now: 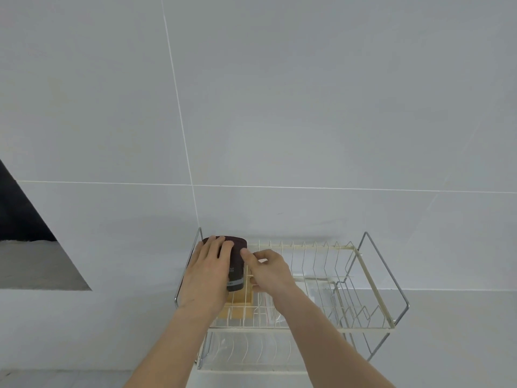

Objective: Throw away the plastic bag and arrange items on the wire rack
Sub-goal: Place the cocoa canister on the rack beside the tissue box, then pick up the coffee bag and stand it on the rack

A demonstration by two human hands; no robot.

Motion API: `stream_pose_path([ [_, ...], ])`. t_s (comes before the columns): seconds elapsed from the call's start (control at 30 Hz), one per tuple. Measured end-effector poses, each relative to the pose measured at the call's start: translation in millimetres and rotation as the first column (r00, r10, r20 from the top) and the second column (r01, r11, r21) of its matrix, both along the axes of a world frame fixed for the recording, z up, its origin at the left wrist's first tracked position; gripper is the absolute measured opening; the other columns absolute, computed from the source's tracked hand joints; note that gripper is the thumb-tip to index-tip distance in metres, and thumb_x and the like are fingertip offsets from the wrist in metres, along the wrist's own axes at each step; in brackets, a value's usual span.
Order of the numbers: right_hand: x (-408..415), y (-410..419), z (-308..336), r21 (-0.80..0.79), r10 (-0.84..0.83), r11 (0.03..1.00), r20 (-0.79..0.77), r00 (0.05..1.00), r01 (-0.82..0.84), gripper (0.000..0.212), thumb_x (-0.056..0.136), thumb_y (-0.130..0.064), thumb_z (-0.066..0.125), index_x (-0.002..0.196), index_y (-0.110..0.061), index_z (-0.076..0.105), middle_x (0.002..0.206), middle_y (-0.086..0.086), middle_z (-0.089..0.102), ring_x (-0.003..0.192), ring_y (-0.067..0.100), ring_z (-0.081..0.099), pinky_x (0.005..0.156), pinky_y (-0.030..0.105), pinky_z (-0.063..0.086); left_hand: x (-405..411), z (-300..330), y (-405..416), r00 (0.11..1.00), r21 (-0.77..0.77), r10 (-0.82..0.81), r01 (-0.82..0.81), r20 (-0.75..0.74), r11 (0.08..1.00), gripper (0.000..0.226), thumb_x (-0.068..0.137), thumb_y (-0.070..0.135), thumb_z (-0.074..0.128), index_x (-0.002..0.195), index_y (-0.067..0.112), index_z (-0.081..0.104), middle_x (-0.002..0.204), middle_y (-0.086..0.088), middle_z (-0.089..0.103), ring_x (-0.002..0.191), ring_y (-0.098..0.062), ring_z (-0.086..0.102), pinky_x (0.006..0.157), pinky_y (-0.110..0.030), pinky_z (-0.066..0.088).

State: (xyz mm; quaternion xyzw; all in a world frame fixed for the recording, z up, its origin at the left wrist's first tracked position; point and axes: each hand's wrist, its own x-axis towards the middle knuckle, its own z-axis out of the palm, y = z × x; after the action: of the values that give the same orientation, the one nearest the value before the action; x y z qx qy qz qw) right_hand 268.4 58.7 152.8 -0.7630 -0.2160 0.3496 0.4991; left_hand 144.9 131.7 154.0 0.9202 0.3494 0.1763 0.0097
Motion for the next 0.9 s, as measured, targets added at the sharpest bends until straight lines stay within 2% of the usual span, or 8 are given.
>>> stream_pose_path([
  [0.1, 8, -21, 15, 0.025, -0.018, 1.0, 0.072, 0.997, 0.016, 0.048, 0.083, -0.062, 0.068, 0.112, -0.024, 0.067, 0.113, 0.002, 0.072, 0.102, 0.025, 0.074, 0.095, 0.048, 0.061, -2, 1, -7, 0.999, 0.009, 0.015, -0.015, 0.031, 1.0, 0.087, 0.073, 0.019, 0.08, 0.147, 0.018, 0.036, 0.151, -0.004, 0.046, 0.146, -0.028, 0.034, 0.123, -0.043, 0.025],
  [0.27, 26, -83, 42, 0.08, -0.015, 0.997, 0.088, 0.996, 0.008, 0.036, 0.087, -0.052, 0.069, 0.107, -0.023, 0.072, 0.104, 0.004, 0.076, 0.1, 0.028, 0.076, 0.097, 0.048, 0.061, 17, 15, -55, 0.967, -0.035, -0.033, 0.043, 0.253, 0.998, 0.068, 0.082, 0.025, 0.074, 0.142, 0.018, 0.043, 0.143, -0.005, 0.053, 0.137, -0.029, 0.045, 0.111, -0.045, 0.042],
  [0.5, 62, -189, 62, 0.175, -0.101, 0.981, 0.065, 0.993, 0.088, 0.03, 0.096, -0.041, 0.068, 0.111, -0.015, 0.072, 0.109, 0.012, 0.078, 0.096, 0.03, 0.079, 0.088, 0.041, 0.063, 62, 21, -158, 0.887, -0.161, -0.112, 0.203, 0.447, 0.966, 0.049, 0.089, 0.031, 0.066, 0.135, 0.023, 0.05, 0.131, 0.003, 0.061, 0.124, -0.021, 0.053, 0.101, -0.036, 0.044],
  [0.63, 95, -263, 53, 0.214, -0.284, 0.934, -0.035, 0.958, 0.285, 0.033, 0.098, -0.039, 0.067, 0.113, -0.011, 0.071, 0.105, 0.012, 0.079, 0.094, 0.033, 0.079, 0.088, 0.044, 0.065, 81, 8, -225, 0.838, -0.291, -0.178, 0.366, 0.516, 0.884, 0.031, 0.091, 0.03, 0.063, 0.12, 0.032, 0.053, 0.107, 0.017, 0.065, 0.099, -0.004, 0.061, 0.083, -0.021, 0.047],
  [0.7, 107, -293, 38, 0.184, -0.387, 0.902, -0.052, 0.921, 0.389, 0.032, 0.099, -0.038, 0.066, 0.113, -0.01, 0.071, 0.104, 0.013, 0.079, 0.094, 0.035, 0.079, 0.087, 0.044, 0.065, 85, -1, -252, 0.848, -0.37, -0.21, 0.418, 0.487, 0.83, 0.022, 0.092, 0.033, 0.061, 0.112, 0.037, 0.053, 0.092, 0.021, 0.065, 0.084, 0.0, 0.063, 0.074, -0.017, 0.05],
  [0.77, 116, -324, 12, 0.106, -0.485, 0.868, -0.026, 0.874, 0.485, 0.029, 0.099, -0.036, 0.065, 0.111, -0.01, 0.07, 0.102, 0.013, 0.079, 0.094, 0.036, 0.078, 0.088, 0.046, 0.065, 90, -18, -279, 0.868, -0.447, -0.247, 0.443, 0.43, 0.777, 0.018, 0.092, 0.037, 0.06, 0.108, 0.041, 0.053, 0.084, 0.023, 0.063, 0.079, 0.003, 0.063, 0.07, -0.015, 0.051],
  [0.83, 119, -352, -19, -0.007, -0.538, 0.843, 0.015, 0.843, 0.538, 0.028, 0.097, -0.036, 0.064, 0.108, -0.012, 0.07, 0.098, 0.01, 0.078, 0.09, 0.033, 0.077, 0.09, 0.048, 0.064, 92, -38, -303, 0.892, -0.561, -0.233, 0.429, 0.388, 0.708, 0.017, 0.091, 0.037, 0.059, 0.107, 0.042, 0.053, 0.083, 0.023, 0.064, 0.081, 0.003, 0.062, 0.069, -0.016, 0.051],
  [0.9, 116, -380, -55, -0.163, -0.55, 0.817, 0.071, 0.832, 0.553, 0.03, 0.094, -0.041, 0.064, 0.108, -0.015, 0.071, 0.099, 0.006, 0.076, 0.092, 0.028, 0.074, 0.094, 0.05, 0.061, 93, -62, -323, 0.926, -0.698, -0.148, 0.361, 0.348, 0.618, 0.019, 0.09, 0.036, 0.061, 0.108, 0.038, 0.055, 0.088, 0.019, 0.066, 0.082, 0.001, 0.063, 0.069, -0.019, 0.05],
])
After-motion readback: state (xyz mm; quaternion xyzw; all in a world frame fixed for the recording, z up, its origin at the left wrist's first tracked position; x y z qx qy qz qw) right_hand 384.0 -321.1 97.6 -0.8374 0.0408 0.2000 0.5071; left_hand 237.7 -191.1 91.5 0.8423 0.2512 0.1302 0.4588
